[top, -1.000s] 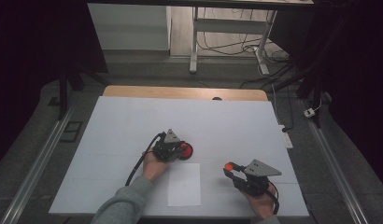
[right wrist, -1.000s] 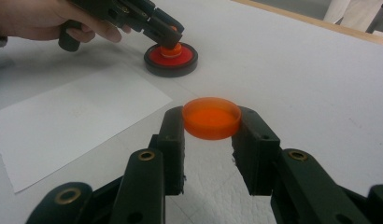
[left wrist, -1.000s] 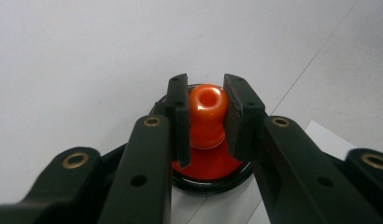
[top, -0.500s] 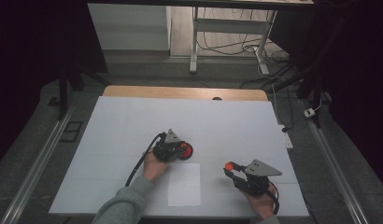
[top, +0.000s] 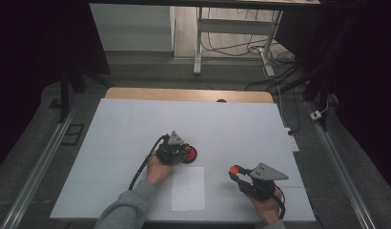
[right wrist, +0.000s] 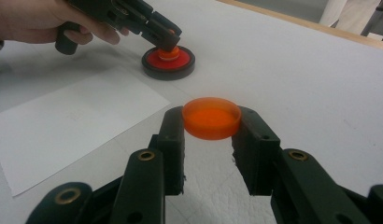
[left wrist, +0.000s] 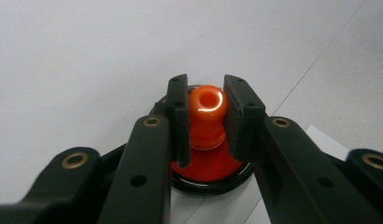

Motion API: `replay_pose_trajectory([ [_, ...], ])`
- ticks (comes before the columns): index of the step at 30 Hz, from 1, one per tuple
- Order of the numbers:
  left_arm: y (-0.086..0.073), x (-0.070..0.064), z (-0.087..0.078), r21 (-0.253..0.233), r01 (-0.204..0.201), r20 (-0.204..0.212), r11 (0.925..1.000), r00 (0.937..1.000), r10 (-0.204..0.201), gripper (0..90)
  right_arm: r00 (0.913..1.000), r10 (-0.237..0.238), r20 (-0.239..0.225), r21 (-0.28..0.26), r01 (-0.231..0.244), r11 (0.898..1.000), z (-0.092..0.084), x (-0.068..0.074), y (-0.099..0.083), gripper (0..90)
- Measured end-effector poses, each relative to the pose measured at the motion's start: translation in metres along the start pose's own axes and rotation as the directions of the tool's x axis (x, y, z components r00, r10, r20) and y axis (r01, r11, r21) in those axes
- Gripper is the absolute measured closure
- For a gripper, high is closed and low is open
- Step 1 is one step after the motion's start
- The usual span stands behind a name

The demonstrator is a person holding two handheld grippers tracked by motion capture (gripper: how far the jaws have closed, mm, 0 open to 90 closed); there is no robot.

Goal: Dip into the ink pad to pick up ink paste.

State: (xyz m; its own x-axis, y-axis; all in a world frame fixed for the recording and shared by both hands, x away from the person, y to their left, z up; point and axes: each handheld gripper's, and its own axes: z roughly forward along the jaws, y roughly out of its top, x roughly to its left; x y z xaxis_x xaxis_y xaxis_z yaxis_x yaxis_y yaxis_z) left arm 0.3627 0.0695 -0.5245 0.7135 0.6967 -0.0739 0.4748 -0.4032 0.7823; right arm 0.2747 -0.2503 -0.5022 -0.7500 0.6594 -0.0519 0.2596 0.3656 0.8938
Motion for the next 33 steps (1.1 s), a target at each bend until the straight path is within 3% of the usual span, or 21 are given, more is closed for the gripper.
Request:
replay_pose_trajectory([
  [2,0.002,0.000,-0.003,-0.052,0.033,0.032,0.9981,0.9990,-0.031,72.7,1.0000,0.001,0.000,-0.001,-0.001,1.000,-0.001,0.000,0.000,64.3],
  [4,0.007,-0.002,-0.007,-0.071,0.030,0.048,0.9970,0.9985,-0.026,72.8,1.0000,0.004,0.001,-0.005,-0.004,1.000,-0.001,-0.001,0.000,64.3],
  [6,0.012,-0.003,-0.012,-0.073,0.011,0.043,0.9973,0.9990,-0.008,72.7,1.0000,0.005,0.003,-0.005,-0.005,1.000,-0.001,-0.001,0.000,64.2],
  [11,0.015,-0.002,-0.019,-0.085,0.019,0.051,0.9962,0.9986,-0.015,72.7,1.0000,-0.001,0.002,-0.009,0.001,1.000,-0.002,0.000,0.000,64.2],
  [33,0.008,-0.004,-0.049,-0.119,0.025,0.167,0.9926,0.9859,-0.005,72.6,1.0000,0.005,0.004,-0.008,-0.005,1.000,-0.001,-0.002,0.000,64.2],
])
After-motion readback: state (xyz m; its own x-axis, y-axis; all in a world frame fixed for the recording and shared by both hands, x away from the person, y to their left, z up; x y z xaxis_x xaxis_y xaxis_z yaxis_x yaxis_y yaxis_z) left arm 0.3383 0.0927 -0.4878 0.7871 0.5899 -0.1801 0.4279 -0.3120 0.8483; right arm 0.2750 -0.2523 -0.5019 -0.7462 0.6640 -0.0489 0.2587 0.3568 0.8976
